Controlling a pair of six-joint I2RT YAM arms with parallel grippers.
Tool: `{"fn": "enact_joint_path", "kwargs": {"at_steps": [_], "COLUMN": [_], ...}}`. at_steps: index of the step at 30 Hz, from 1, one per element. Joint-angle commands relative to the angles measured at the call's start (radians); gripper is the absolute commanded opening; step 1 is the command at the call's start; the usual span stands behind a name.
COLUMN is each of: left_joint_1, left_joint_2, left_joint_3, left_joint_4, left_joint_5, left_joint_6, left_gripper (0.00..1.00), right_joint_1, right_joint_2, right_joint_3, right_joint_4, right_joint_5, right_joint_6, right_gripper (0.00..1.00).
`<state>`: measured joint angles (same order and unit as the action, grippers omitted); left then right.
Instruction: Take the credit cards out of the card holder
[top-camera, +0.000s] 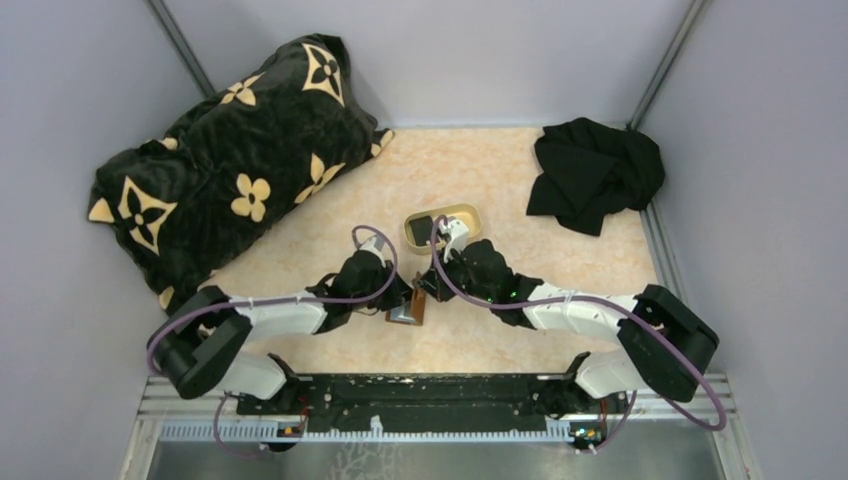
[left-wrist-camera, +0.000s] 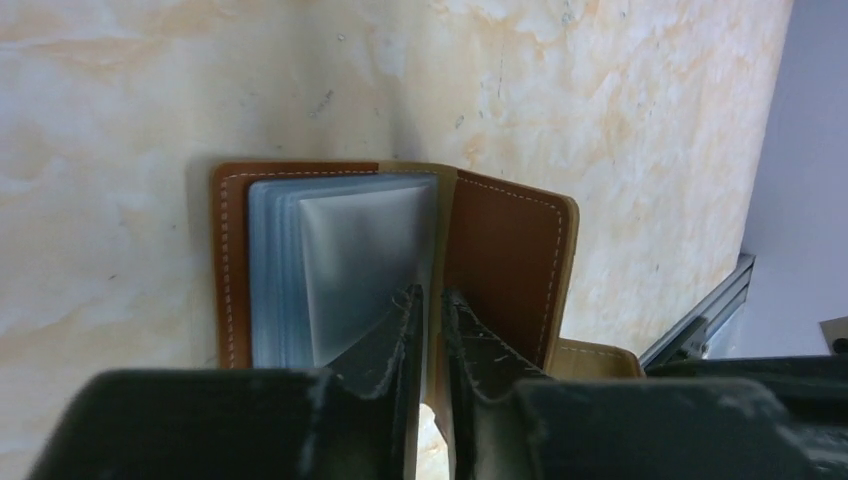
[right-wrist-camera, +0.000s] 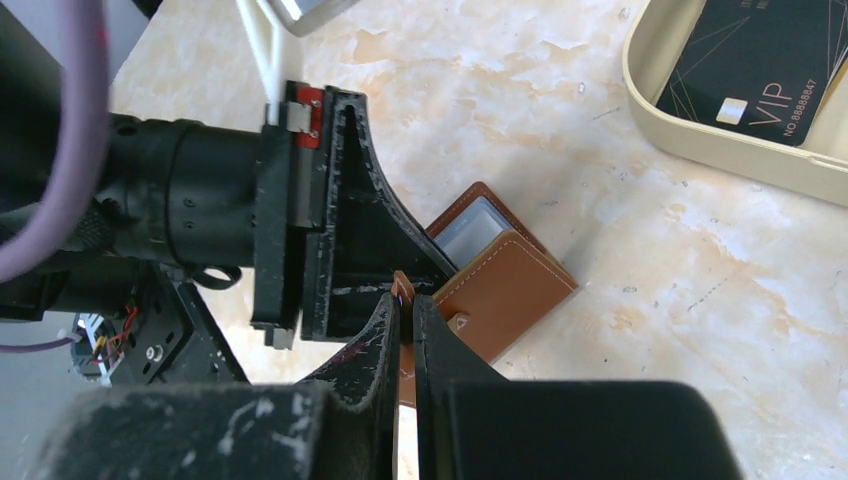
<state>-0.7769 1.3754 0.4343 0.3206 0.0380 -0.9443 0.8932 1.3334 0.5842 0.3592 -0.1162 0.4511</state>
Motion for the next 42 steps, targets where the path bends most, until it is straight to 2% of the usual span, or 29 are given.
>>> {"fn": "enact_joint_path", "kwargs": {"at_steps": [1,2,4,8,9,13,17,18,19,22,30,37,42], "left_joint_1": [-0.024,-0.031,-0.044,-0.060,-0.061,-0.071,-0.080,-0.081,-0.083,-0.092,-0.121,-0.128,-0.132], "left_joint_2": [0.059,0.068,0.084,0.115,0.122,0.138,0.142,0.145,0.148,0.162,0.198,0.203,0.185], "left_joint_3": [0.054,0.063,0.088,0.126,0.132,0.153,0.167,0.170,0.173,0.185,0.226,0.228,0.231], "left_joint_4": [0.062,0.061,0.049,0.022,0.020,0.008,-0.004,-0.004,-0.005,-0.005,-0.012,-0.015,-0.035], "left_joint_5": [0.050,0.050,0.045,0.035,0.036,0.032,0.021,0.021,0.020,0.020,0.025,0.022,0.008], "left_joint_6": [-0.001,0.001,0.010,0.019,0.020,0.026,0.029,0.029,0.029,0.026,0.031,0.027,0.035], "left_gripper": [0.07,0.00,0.00,0.00,0.00,0.00,0.00,0.00,0.00,0.00,0.00,0.00,0.00], "right_joint_1": [-0.009,-0.009,-0.010,-0.010,-0.009,-0.010,-0.009,-0.010,-0.010,-0.011,-0.061,-0.065,-0.063], "right_joint_2": [-0.045,-0.046,-0.048,-0.069,-0.082,-0.179,-0.285,-0.302,-0.311,-0.290,-0.190,-0.090,-0.007], "right_joint_3": [-0.014,-0.017,-0.022,-0.023,-0.023,-0.036,-0.042,-0.039,-0.032,-0.008,-0.094,-0.139,-0.177], "right_joint_4": [0.049,0.051,0.052,0.039,0.030,-0.005,-0.073,-0.104,-0.141,-0.258,-0.263,-0.170,-0.017], "right_joint_5": [0.005,0.003,-0.005,-0.001,0.007,0.075,0.182,0.215,0.252,0.326,0.271,0.190,0.040], "right_joint_6": [0.014,0.013,0.013,-0.001,-0.003,-0.018,-0.022,-0.025,-0.026,-0.027,0.010,0.063,0.125], "right_gripper": [0.00,0.00,0.00,0.33,0.37,0.40,0.40,0.37,0.32,0.00,0.00,0.00,0.00]}}
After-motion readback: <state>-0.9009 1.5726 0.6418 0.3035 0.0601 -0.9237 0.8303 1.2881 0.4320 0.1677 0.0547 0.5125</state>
